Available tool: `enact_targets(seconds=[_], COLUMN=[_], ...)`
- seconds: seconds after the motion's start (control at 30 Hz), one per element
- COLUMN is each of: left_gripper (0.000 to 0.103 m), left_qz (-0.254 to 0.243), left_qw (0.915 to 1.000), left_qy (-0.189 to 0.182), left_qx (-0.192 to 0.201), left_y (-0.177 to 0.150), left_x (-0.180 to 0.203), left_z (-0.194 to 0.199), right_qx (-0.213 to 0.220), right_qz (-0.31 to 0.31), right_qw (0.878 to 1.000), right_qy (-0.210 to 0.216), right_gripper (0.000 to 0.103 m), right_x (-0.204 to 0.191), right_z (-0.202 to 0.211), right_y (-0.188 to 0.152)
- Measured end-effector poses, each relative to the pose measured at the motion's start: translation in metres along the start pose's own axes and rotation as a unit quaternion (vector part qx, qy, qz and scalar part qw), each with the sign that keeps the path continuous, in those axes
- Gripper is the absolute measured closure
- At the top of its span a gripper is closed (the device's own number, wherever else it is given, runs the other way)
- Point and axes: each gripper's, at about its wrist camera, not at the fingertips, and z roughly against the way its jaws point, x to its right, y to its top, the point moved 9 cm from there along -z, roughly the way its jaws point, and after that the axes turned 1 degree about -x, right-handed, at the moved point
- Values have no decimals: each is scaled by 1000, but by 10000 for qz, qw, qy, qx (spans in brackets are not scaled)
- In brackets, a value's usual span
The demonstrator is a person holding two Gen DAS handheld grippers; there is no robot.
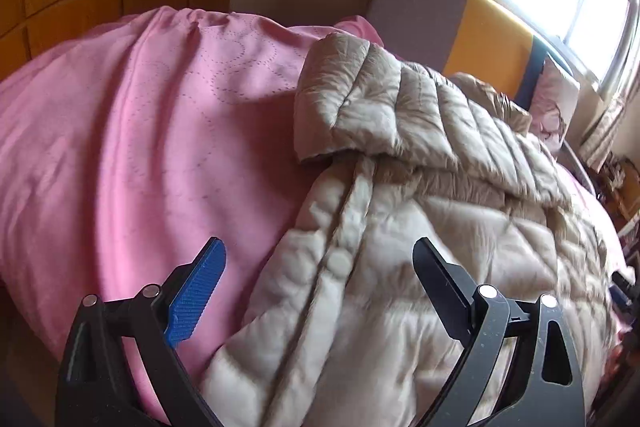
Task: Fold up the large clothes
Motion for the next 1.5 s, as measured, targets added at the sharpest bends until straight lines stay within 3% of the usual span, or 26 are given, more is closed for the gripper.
enact_targets(seconds=[0.1,0.13,0.17,0.23,0.27,0.3,0.4,0.53,0.57,0.63,0.7,0.73,0.77,0.83,0.9,1.03,1.13,1.17,1.2,1.3,1.37,1.43,1.5], left_gripper=[12,17,31,45,58,69,83,84,83,74,53,39,33,32,22,15,13,13,12,5,4,4,4], left_qz=[-233,-299,-328,-430,-465,-454,-464,-535,-551,-505,-354,-281,-212,-283,-463,-664,-780,-798,-810,-940,-1128,-1243,-1200], left_qw=[9996,9992,9989,9980,9977,9970,9948,9930,9926,9934,9956,9964,9976,9979,9975,9955,9950,9951,9954,9947,9929,9913,9916], left_qy=[-54,-55,-179,-367,-406,-528,-735,-791,-781,-742,-654,-623,-584,-580,-522,-649,-608,-579,-508,-401,-352,-357,-393], left_qx=[-179,-252,-293,-279,-269,-333,-536,-694,-755,-716,-577,-502,-311,-28,78,195,112,53,-79,53,159,247,278], left_y=[-19,-27,-33,-43,-45,-48,-54,-65,-71,-75,-69,-64,-54,-40,-24,-1,6,6,4,-2,-5,-8,-8], left_x=[-6,-8,-6,0,3,7,13,6,3,-1,-5,-5,-3,7,22,56,75,77,78,83,86,87,85], left_z=[8,9,11,17,18,20,29,50,52,56,60,62,67,71,65,42,9,1,-14,-27,-28,-25,-23], right_qx=[-149,-285,-416,-361,-397,-506,-643,-756,-805,-690,-329,-74,145,410,592,1104,1452,1483,1437,1378,1486,1571,1608], right_qz=[-528,-693,-812,-615,-383,-201,-109,-181,-232,-485,-780,-954,-1169,-1687,-2290,-3475,-3951,-4014,-4006,-3635,-2939,-1953,-918], right_qw=[9985,9972,9956,9967,9977,9975,9960,9924,9909,9875,9878,9889,9882,9837,9716,9307,9045,8996,8984,9151,9373,9604,9760], right_qy=[-59,27,220,393,391,442,619,952,1053,1332,1305,1139,983,473,19,-303,-685,-870,-1088,-1068,-1145,-1220,-1146], right_gripper=[2,2,3,9,22,49,66,70,68,51,29,26,24,24,24,26,26,32,45,71,76,82,83], right_x=[34,43,47,46,41,35,28,35,38,47,64,77,92,131,173,240,278,287,294,285,255,200,137], right_z=[15,16,16,21,22,21,28,48,51,57,64,69,71,68,70,80,89,91,94,93,97,88,85], right_y=[-14,-21,-28,-36,-40,-46,-56,-68,-74,-77,-62,-52,-41,-22,-9,10,19,22,25,44,62,82,90])
